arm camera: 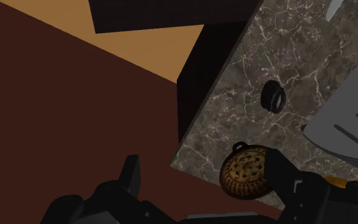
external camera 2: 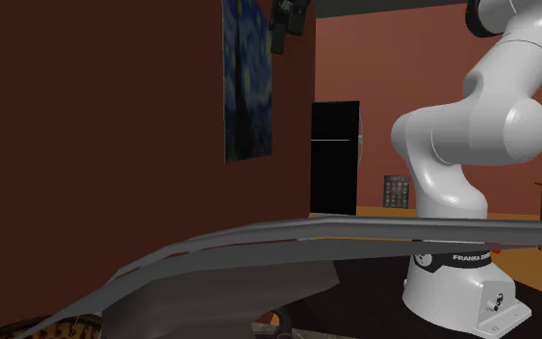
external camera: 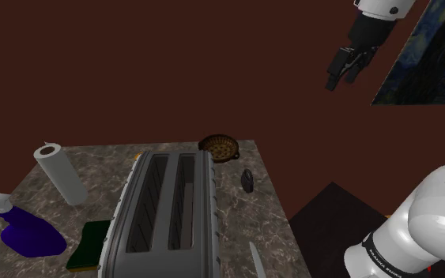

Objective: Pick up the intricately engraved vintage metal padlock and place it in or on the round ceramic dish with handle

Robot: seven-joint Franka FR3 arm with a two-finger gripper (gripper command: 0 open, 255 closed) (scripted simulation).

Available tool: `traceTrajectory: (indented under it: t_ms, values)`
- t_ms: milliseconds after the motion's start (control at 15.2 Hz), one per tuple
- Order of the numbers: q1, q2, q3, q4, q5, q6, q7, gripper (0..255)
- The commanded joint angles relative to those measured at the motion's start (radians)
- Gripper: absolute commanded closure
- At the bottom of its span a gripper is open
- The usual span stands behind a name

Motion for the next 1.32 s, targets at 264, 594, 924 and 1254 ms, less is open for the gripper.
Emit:
traceTrajectory:
  t_ms: [264, 594, 924, 1254]
  values:
    - [0.01, 0.049, 0.054, -0.067, 0.039, 0.075, 0.085, 0]
    - [0.027, 0.14, 0.12, -0.126, 0.088, 0.177, 0.188, 0]
    - [0.045, 0.262, 0.185, -0.157, 0.134, 0.284, 0.287, 0]
    - [0.061, 0.413, 0.246, -0.157, 0.172, 0.393, 0.383, 0]
